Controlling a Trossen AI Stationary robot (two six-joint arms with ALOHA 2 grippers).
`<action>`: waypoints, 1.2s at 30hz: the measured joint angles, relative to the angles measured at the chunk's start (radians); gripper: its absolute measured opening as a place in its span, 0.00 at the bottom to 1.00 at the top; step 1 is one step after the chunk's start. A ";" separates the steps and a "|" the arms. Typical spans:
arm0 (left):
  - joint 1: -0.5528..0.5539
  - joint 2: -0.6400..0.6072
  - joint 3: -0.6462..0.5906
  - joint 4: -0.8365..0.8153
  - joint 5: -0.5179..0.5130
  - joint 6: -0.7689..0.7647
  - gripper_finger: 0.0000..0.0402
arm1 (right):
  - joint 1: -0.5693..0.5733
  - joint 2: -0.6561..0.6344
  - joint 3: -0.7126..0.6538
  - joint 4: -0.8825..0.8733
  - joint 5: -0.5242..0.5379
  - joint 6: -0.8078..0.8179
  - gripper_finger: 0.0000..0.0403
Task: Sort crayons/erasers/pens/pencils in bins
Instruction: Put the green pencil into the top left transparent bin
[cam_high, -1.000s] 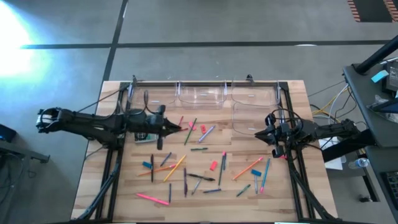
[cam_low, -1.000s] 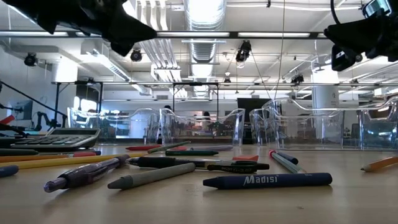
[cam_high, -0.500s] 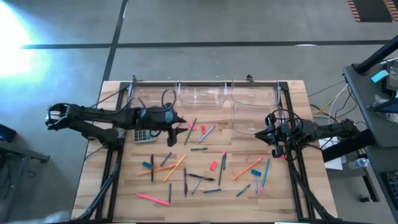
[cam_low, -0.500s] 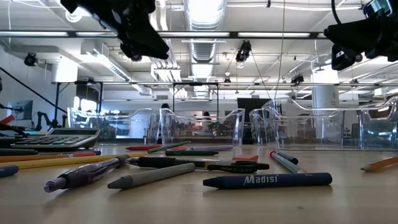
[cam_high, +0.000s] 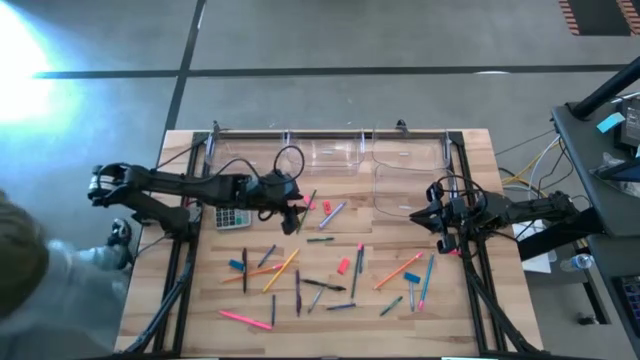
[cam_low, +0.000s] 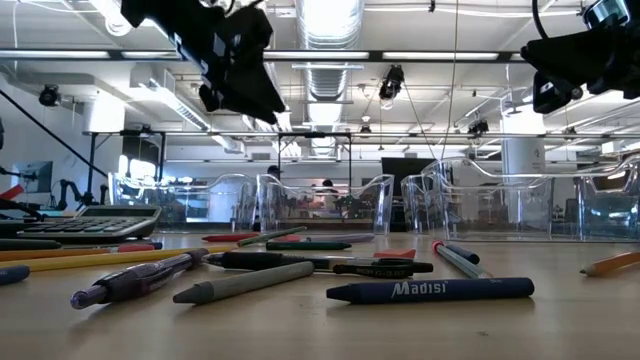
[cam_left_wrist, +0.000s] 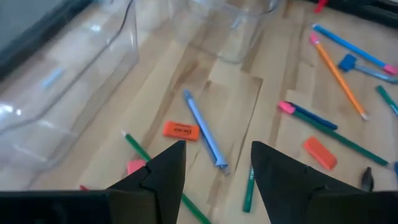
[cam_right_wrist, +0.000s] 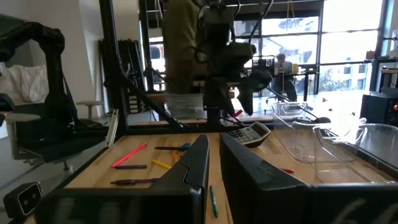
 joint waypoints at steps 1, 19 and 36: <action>0.000 0.014 0.000 0.000 0.000 -0.016 0.42 | 0.000 0.000 0.000 0.000 0.000 -0.001 0.08; 0.021 0.274 0.054 0.000 -0.140 -0.161 0.42 | 0.000 0.000 0.000 0.000 0.000 -0.001 0.08; 0.045 0.324 0.019 -0.004 -0.177 -0.316 0.42 | 0.000 0.000 0.000 0.000 0.001 -0.002 0.08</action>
